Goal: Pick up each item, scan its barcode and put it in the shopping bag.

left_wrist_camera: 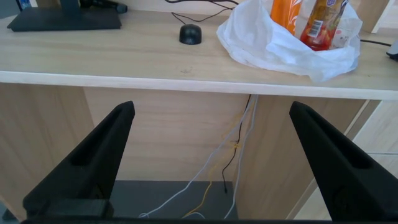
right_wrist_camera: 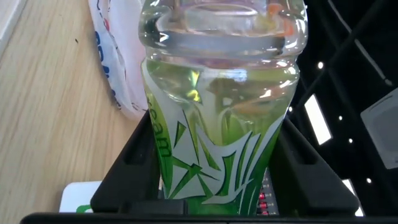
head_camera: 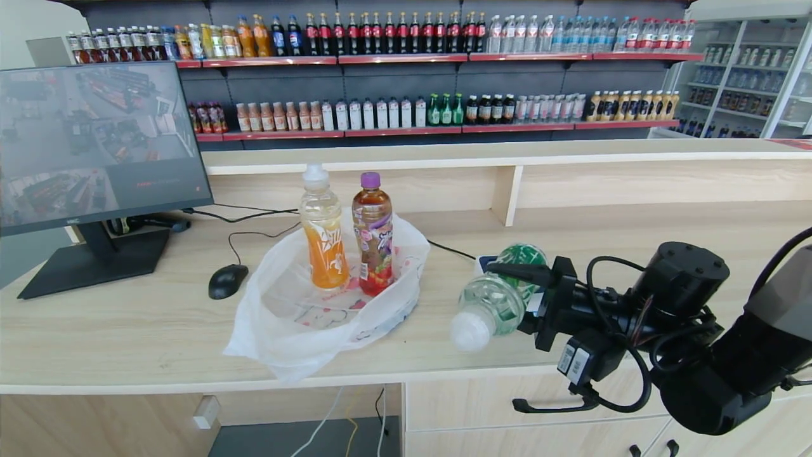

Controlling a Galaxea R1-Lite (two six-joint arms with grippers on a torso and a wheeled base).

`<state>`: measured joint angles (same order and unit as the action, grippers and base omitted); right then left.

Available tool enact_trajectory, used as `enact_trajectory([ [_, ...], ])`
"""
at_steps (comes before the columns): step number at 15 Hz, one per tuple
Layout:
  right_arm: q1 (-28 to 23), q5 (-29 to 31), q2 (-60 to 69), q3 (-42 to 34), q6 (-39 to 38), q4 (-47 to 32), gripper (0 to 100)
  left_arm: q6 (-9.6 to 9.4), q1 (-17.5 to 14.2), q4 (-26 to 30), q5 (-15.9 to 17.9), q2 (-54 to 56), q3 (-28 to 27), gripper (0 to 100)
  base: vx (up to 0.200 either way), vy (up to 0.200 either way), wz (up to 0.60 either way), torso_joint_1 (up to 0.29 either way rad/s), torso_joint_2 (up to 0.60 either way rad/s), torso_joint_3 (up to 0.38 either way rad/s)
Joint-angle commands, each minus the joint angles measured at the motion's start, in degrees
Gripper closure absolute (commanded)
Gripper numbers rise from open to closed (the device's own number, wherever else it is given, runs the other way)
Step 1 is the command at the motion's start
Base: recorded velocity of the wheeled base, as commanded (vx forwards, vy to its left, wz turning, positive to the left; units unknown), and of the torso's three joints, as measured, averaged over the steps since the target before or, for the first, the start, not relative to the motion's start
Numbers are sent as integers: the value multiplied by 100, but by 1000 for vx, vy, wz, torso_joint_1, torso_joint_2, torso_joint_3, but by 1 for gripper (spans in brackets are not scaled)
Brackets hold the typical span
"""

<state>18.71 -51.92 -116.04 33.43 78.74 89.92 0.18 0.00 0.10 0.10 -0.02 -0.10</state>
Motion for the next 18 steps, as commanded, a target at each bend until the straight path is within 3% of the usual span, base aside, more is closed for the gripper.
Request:
enact_trajectory([
  [1,18,-2,3,6,1,8,100,-1,0,-1,-1,2,1,0,0,0,0,0,0,0],
  [18,18,-46,-24,41,-34,8,100,-1,0,-1,-1,2,1,0,0,0,0,0,0,0],
])
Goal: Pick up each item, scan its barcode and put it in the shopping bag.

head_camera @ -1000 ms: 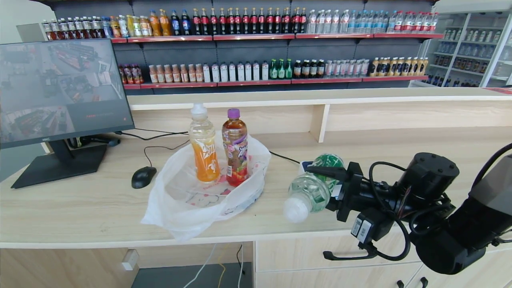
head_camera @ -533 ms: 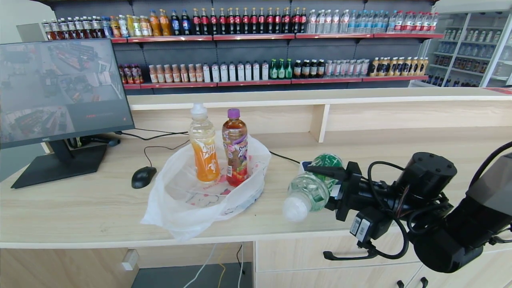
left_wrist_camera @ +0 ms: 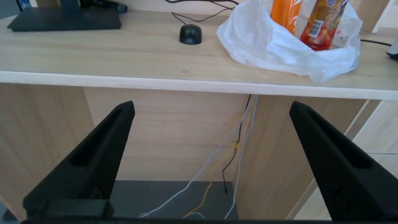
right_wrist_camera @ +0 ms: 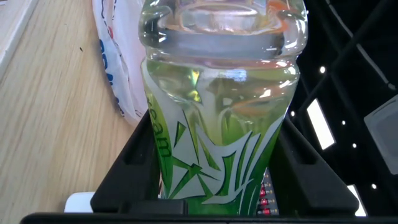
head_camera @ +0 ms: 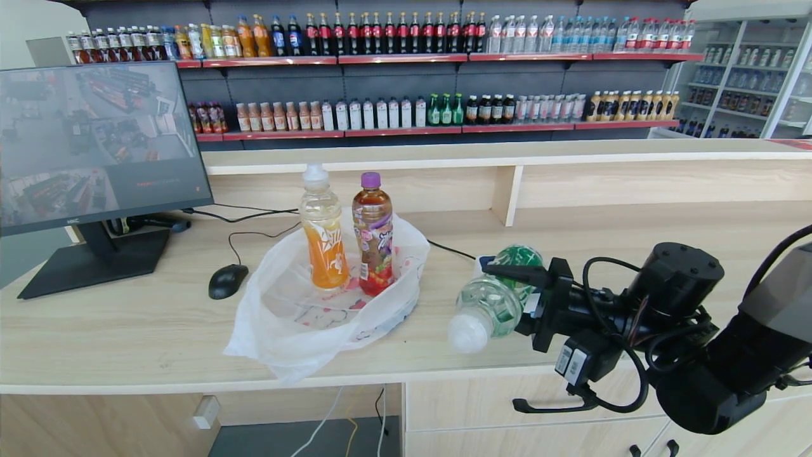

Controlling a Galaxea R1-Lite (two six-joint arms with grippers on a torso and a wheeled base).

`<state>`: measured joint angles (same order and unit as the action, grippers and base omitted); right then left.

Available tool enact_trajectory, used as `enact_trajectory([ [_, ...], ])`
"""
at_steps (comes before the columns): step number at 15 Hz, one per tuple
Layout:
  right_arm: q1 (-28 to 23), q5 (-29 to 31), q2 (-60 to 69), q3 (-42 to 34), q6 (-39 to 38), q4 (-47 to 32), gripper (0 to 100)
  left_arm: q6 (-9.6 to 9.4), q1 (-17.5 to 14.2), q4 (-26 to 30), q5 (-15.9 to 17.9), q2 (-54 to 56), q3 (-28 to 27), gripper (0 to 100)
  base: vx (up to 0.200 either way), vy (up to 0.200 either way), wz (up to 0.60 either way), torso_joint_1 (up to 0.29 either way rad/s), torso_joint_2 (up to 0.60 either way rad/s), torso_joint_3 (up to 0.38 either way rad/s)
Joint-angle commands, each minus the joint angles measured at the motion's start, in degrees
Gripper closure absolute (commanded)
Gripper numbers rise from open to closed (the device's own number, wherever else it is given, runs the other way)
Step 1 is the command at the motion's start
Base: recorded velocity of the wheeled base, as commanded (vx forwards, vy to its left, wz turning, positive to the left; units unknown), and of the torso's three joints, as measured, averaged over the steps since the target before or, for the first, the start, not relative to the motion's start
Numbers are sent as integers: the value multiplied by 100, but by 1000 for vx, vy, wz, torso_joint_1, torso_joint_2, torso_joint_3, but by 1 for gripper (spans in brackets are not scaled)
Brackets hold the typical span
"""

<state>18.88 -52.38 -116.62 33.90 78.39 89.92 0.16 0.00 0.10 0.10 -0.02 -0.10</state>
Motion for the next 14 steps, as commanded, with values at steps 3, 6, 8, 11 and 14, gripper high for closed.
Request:
enact_trajectory([
  [3,1,0,165,-24,-104,8,100,2,0,-1,-1,2,1,0,0,0,0,0,0,0],
  [6,89,0,561,38,-438,8,100,2,0,-1,-1,2,1,0,0,0,0,0,0,0],
  [8,177,44,930,64,-746,8,100,2,0,-1,-1,2,1,0,0,0,0,0,0,0],
  [11,177,167,1457,55,-1282,8,100,2,0,-1,-1,2,1,0,0,0,0,0,0,0],
  [14,186,422,1765,11,-1651,8,100,-7,0,-1,-1,2,1,0,0,0,0,0,0,0],
])
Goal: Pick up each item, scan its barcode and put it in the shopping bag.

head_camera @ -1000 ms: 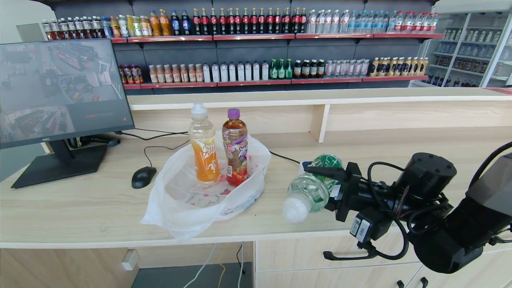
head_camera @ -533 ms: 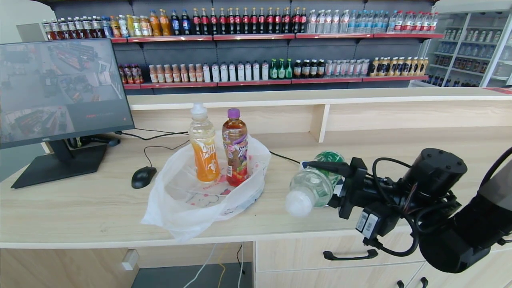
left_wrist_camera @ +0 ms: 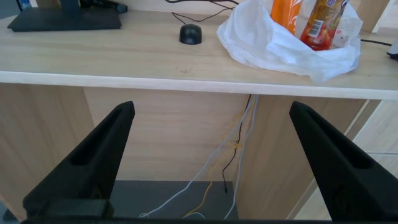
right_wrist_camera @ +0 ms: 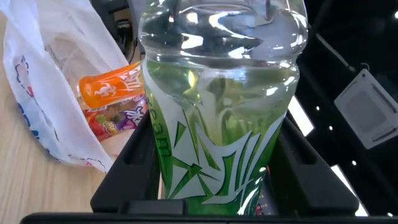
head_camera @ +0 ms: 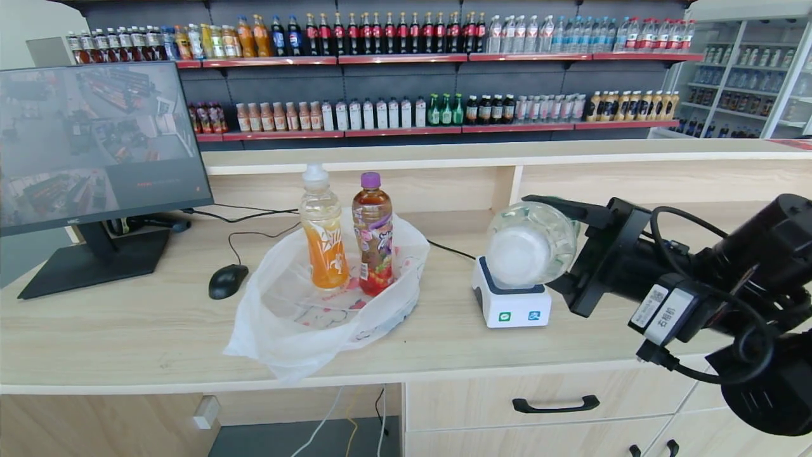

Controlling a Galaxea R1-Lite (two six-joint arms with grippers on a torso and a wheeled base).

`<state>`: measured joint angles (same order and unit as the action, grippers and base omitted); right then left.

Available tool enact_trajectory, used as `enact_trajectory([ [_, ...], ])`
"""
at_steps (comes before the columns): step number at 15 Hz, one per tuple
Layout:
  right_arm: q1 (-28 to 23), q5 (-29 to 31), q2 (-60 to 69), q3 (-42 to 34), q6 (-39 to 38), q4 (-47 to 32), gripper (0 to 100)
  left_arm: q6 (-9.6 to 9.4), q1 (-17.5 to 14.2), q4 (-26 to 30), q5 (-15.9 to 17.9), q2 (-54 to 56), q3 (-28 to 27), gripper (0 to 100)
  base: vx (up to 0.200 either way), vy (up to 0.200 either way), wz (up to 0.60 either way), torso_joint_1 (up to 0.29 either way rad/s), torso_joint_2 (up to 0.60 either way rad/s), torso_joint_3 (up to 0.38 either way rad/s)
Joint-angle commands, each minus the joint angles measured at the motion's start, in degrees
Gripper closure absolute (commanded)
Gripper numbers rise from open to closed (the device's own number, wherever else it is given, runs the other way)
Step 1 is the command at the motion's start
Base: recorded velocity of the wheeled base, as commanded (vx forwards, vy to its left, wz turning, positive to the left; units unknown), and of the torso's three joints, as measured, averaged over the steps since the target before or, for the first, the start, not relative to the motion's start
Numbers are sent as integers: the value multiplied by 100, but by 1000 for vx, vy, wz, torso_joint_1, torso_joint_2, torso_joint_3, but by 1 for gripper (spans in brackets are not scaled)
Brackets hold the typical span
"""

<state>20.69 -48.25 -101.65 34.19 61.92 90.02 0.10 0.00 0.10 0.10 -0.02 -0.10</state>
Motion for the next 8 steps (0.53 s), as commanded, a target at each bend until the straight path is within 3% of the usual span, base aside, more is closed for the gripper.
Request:
enact_trajectory([
  [1,41,369,505,-124,-321,-2,100,-1,0,-1,-1,2,1,0,0,0,0,0,0,0],
  [6,427,1863,1182,-229,-1736,-2,100,-1,0,-1,-1,2,1,0,0,0,0,0,0,0],
  [8,454,2742,1472,-616,-2781,-2,100,-1,0,-1,-1,2,10,0,0,0,0,0,0,0],
])
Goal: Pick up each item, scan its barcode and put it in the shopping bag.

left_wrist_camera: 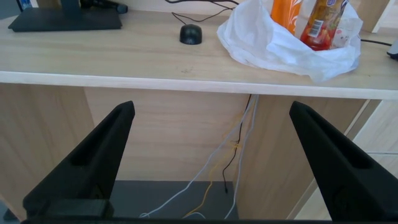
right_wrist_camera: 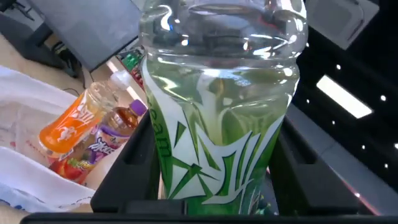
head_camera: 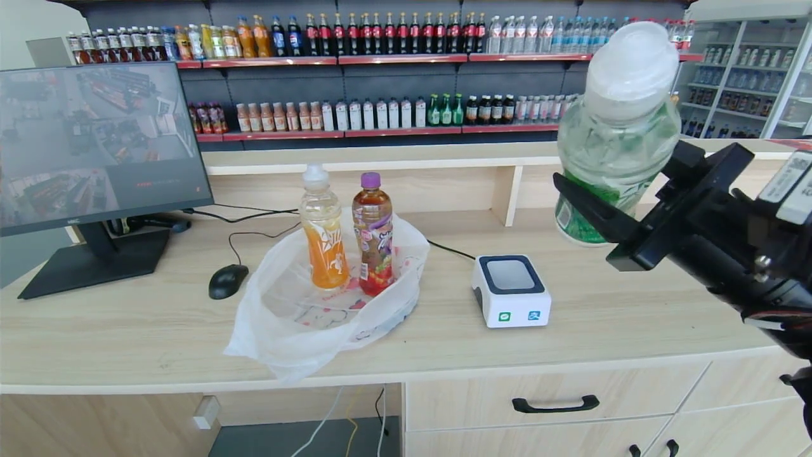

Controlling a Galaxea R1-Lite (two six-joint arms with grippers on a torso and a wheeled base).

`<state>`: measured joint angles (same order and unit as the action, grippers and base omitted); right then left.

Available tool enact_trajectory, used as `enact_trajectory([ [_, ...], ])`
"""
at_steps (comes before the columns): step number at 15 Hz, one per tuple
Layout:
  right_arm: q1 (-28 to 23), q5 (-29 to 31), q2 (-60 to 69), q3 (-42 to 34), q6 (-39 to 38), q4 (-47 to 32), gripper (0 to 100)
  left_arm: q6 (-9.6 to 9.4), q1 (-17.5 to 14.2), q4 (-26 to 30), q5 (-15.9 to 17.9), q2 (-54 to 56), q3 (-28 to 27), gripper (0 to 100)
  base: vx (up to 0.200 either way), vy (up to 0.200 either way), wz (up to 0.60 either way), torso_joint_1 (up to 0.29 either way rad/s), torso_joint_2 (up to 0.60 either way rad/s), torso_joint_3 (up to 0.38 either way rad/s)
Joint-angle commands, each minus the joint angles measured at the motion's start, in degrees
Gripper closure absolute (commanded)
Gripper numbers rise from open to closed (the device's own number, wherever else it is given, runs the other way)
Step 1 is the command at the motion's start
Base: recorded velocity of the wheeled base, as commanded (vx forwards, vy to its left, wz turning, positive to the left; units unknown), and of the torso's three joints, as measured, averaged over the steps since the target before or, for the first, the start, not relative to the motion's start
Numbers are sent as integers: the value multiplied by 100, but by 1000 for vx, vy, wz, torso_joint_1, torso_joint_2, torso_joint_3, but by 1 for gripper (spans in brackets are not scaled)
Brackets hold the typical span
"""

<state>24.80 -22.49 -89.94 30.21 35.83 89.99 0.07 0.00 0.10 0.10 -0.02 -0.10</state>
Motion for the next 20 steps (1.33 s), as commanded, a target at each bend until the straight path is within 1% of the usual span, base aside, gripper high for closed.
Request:
enact_trajectory([
  [1,60,500,416,-481,-665,1,100,1,0,-1,-1,2,1,0,0,0,0,0,0,0],
  [4,52,1291,530,-1061,-1930,1,100,1,0,-1,-1,2,1,0,0,0,0,0,0,0],
  [6,52,1528,504,-1289,-2379,1,100,1,0,-1,-1,2,1,0,0,0,0,0,0,0],
  [10,87,1608,469,-1237,-2853,1,100,10,0,-1,-1,2,1,0,0,0,0,0,0,0],
  [13,148,1616,442,-1325,-2888,1,100,10,0,-1,-1,2,1,0,0,200,0,-1,2,2],
  [15,140,1608,451,-1535,-3003,1,100,10,0,-1,-1,2,1,0,0,200,0,0,0,5],
  [20,184,1608,460,-1544,-3020,1,100,10,-9,-1,-1,2,1,0,0,200,0,1,0,4],
])
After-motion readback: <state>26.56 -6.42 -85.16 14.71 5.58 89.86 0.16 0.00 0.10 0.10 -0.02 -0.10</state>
